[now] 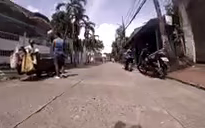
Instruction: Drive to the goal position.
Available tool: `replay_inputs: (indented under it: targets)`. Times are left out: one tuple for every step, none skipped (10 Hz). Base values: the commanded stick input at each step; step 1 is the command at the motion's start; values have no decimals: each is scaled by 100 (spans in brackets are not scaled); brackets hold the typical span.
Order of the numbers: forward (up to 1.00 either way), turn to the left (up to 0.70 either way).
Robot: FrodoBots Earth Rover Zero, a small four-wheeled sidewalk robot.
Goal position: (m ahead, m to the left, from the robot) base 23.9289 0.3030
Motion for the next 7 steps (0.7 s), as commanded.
replay_inputs:
  targets:
    - [70, 0]
    - [70, 0]
    - [70, 0]
    - [70, 0]
    - [70, 0]
    - [70, 0]
    - [70, 0]
